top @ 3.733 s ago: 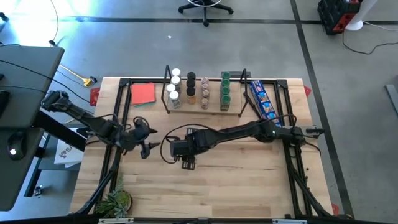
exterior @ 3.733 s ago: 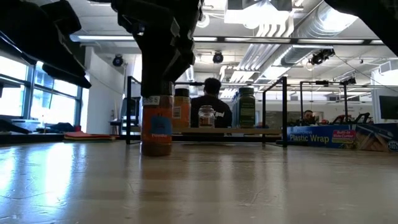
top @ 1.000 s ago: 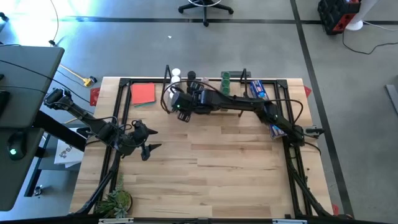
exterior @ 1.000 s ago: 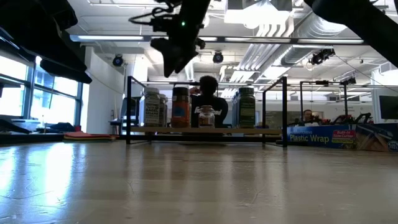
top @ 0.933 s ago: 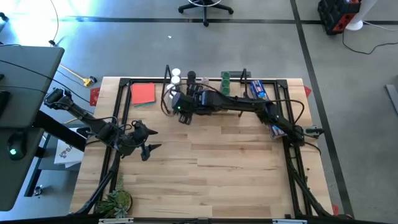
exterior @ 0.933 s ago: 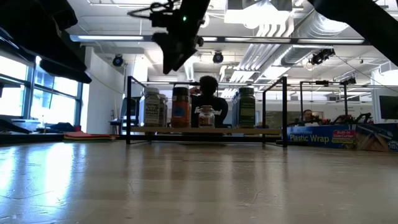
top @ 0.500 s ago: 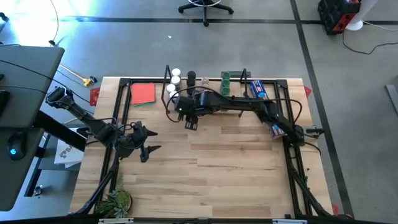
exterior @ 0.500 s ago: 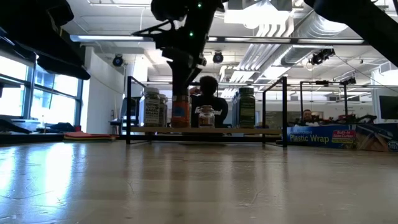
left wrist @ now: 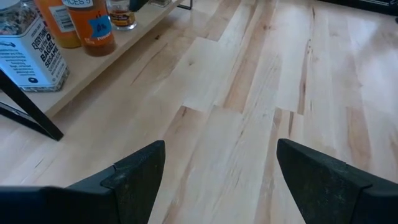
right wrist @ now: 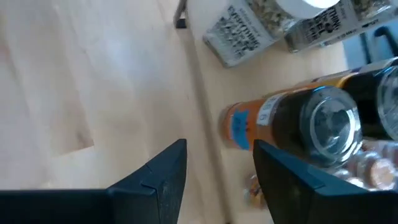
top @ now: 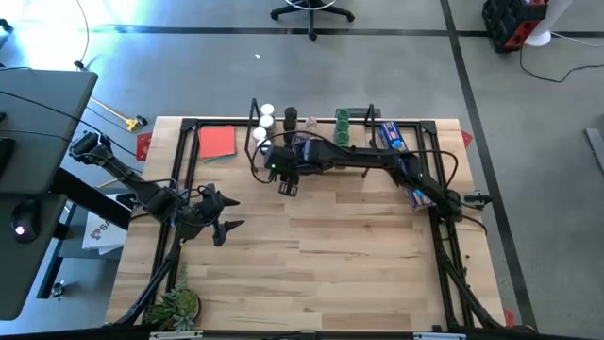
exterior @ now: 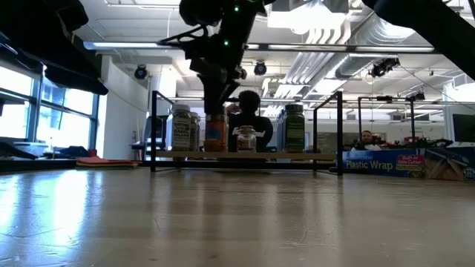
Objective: Shelf spices
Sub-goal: Put the black seasoning bottle on the shelf aligned with the other black seasoning bottle, then return to Home Position
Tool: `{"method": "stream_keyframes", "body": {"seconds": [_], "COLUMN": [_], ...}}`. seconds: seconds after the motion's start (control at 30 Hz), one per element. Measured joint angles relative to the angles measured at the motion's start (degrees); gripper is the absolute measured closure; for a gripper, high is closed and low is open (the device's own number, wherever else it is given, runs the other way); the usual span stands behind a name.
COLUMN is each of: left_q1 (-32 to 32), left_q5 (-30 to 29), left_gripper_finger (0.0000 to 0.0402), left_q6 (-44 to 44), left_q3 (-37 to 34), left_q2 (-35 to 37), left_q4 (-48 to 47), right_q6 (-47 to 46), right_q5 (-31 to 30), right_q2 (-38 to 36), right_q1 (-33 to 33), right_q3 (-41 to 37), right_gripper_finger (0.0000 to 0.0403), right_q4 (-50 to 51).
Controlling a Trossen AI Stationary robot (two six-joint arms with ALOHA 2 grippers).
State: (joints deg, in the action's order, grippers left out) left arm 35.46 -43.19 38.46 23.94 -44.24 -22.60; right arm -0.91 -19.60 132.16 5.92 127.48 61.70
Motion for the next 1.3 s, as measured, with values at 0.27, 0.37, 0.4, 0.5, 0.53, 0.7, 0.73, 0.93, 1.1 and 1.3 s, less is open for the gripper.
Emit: {"method": "stream_keyframes", "body": {"seconds": [0.27,0.37,0.4,0.5,0.53,0.7,0.73,0.93,1.1,1.3], "left_q1": [1.1,1.2,1.2,1.2,1.2,1.2,1.2,0.4,-5.2,-14.8], "left_q5": [-0.9,-0.5,-0.4,-1.0,-1.1,-4.8,-7.0,-15.9,-4.4,7.2], "left_gripper_finger": [0.0096,0.0096,0.0096,0.0096,0.0096,0.0096,0.0096,0.0096,0.0096,0.0103], "left_q6": [3.0,1.4,0.3,-2.8,-3.5,-6.1,-6.0,-3.2,-12.1,-20.3], "left_q3": [-2.0,-2.6,-2.6,-2.6,-2.6,-2.6,-2.6,-2.4,-0.2,0.1], "left_q2": [0.0,0.0,0.0,0.0,0.0,0.0,0.0,0.4,4.9,17.8], "left_q4": [7.0,11.5,12.9,16.7,17.6,19.1,19.2,19.3,19.5,13.4], "right_q6": [-3.2,-7.0,-8.5,-14.3,-16.9,-29.5,-31.9,-56.3,-52.8,-34.5], "right_q5": [7.8,7.0,5.9,3.0,2.1,-2.7,-2.7,-3.0,-7.1,-3.8], "right_q2": [-6.7,-10.8,-12.7,-21.3,-24.9,-47.3,-52.0,-73.6,-85.4,-98.2], "right_q1": [-10.9,-15.0,-16.4,-20.0,-21.0,-26.0,-27.0,-30.8,-31.3,-28.1], "right_q3": [1.2,-1.1,-2.8,-12.2,-16.6,-44.4,-49.8,-74.5,-92.0,-111.7], "right_gripper_finger": [0.0224,0.0224,0.0224,0.0224,0.0224,0.0224,0.0224,0.0224,0.0225,0.0236], "right_q4": [13.0,18.0,18.3,17.2,16.2,1.9,-1.3,-9.5,-23.5,-58.9]}}
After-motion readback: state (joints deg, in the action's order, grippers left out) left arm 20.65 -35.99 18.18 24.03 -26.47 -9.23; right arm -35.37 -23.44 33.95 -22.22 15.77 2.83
